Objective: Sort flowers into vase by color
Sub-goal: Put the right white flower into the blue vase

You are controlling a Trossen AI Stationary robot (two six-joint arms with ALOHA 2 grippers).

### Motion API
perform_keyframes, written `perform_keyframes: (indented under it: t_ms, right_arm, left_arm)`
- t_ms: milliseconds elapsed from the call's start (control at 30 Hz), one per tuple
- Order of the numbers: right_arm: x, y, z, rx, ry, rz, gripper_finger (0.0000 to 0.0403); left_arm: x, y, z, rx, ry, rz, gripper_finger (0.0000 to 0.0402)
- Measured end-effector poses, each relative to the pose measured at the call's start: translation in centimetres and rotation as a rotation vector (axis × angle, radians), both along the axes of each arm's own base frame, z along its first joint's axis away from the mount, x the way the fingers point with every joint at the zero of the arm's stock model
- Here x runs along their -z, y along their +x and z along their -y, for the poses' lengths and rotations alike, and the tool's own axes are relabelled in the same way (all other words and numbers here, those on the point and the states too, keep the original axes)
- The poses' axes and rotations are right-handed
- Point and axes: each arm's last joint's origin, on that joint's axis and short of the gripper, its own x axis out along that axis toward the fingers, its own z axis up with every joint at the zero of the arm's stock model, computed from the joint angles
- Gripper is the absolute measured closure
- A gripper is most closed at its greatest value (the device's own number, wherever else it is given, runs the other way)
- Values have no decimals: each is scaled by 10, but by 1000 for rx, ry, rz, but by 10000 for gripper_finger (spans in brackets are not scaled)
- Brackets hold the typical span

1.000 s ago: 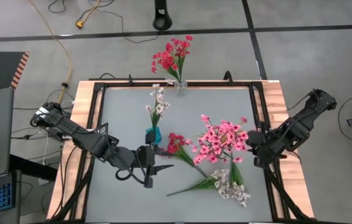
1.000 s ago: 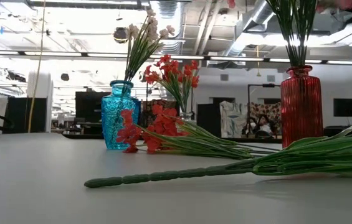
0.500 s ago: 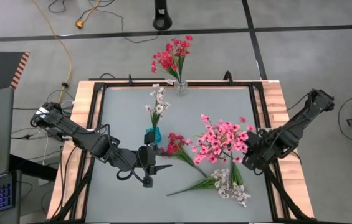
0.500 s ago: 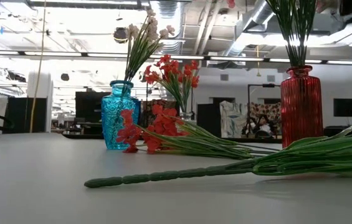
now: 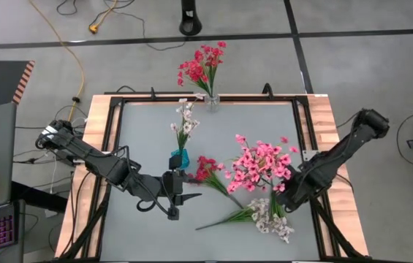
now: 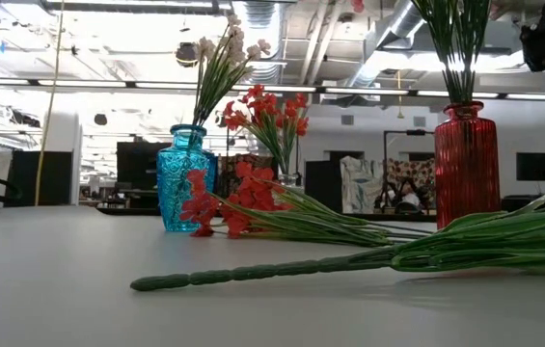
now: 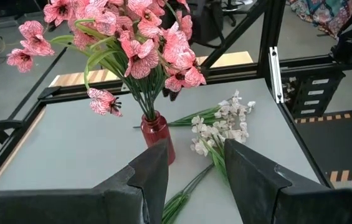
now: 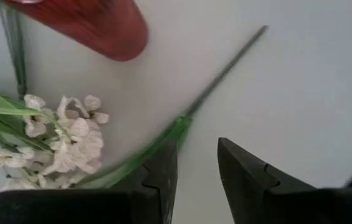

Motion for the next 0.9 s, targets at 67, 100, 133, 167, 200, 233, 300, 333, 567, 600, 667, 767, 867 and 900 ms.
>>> perform_keyframes:
  t_ms: [67,100,133,167,200,233,300,333,567,600,667,767,867,900]
  right_arm:
    - [5,4,-3,4,14,17,262]
    - [7,6,-5,16,18,19,262]
    - [10,7,-6,31,17,16,262]
    - [14,8,-6,45,13,9,262]
    - [17,8,-7,54,7,1,262]
    - [21,9,-8,58,2,-5,262]
    - [28,11,-10,57,-3,-13,262]
    - [30,12,-11,57,-3,-16,262]
    - [44,19,-17,64,-6,-45,262]
    - [45,20,-18,70,-10,-51,262]
    - [50,21,-19,72,-21,-65,262]
    - [55,25,-22,72,-18,-62,262]
    - [59,27,-24,75,-15,-69,262]
    - [61,27,-25,75,-19,-75,262]
  left_arm:
    - [0,0,0,0,0,0,258]
    - [0,0,0,0,0,0,258]
    - [0,0,0,0,0,0,258]
    - [0,0,0,0,0,0,258]
    - [0,0,0,1,0,-1,258]
    - [0,0,0,2,0,-1,258]
    - [0,0,0,8,-2,-3,258]
    - [0,0,0,8,-2,-4,258]
    - [1,0,0,8,-1,-9,258]
    - [1,0,0,8,-1,-9,258]
    - [1,0,0,8,-1,-9,258]
    - [1,0,0,8,-2,-9,258]
    - [1,0,0,8,-3,-9,258]
    - [1,0,0,8,-3,-9,258]
